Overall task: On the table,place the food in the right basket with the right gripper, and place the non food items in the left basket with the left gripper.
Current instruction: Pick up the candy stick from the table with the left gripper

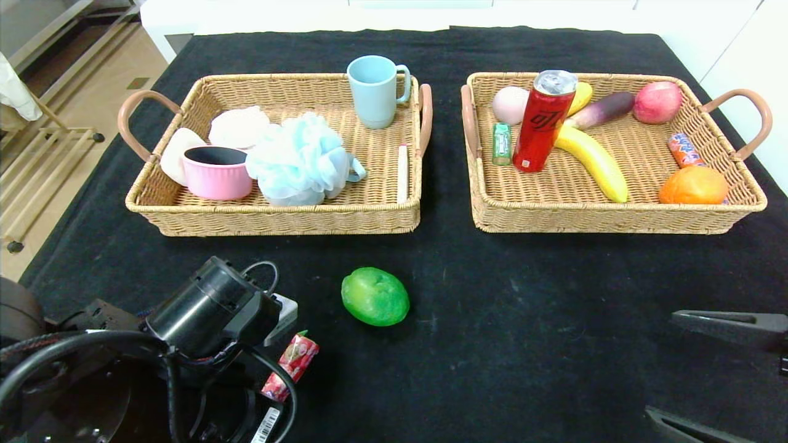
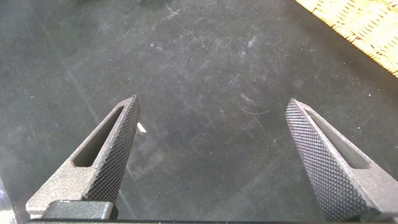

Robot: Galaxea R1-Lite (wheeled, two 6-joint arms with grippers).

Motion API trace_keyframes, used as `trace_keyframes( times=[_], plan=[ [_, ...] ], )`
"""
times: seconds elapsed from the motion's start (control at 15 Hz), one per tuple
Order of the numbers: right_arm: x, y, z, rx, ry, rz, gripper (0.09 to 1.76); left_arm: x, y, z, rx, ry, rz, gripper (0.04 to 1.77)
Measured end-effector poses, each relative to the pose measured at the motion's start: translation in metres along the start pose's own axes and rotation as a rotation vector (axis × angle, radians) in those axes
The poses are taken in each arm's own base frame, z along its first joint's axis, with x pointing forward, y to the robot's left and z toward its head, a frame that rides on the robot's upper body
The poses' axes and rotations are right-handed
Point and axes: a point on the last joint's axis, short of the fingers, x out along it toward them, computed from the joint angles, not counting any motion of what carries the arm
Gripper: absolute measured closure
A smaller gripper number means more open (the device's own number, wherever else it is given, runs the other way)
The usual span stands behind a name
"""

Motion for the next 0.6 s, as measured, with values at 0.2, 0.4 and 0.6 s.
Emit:
trace_keyframes(
  times=[0.2, 0.4, 0.6],
  plan=[
    [0.0, 0.0, 0.0, -0.001, 0.0, 0.001, 0.14, -0.001, 0.0, 0.0, -0.004, -0.006, -0.006, 1.46],
    [-0.001, 0.0, 0.001, -0.001, -0.005, 0.0, 0.14, -0.015, 0.001, -0.004, 0.002, -0.047, -0.034, 1.46],
    [-0.001, 0.001, 0.001, -0.002, -0.005, 0.004, 0.14, -0.035, 0.005, -0.011, 0.0, -0.112, -0.069, 1.46]
  ],
)
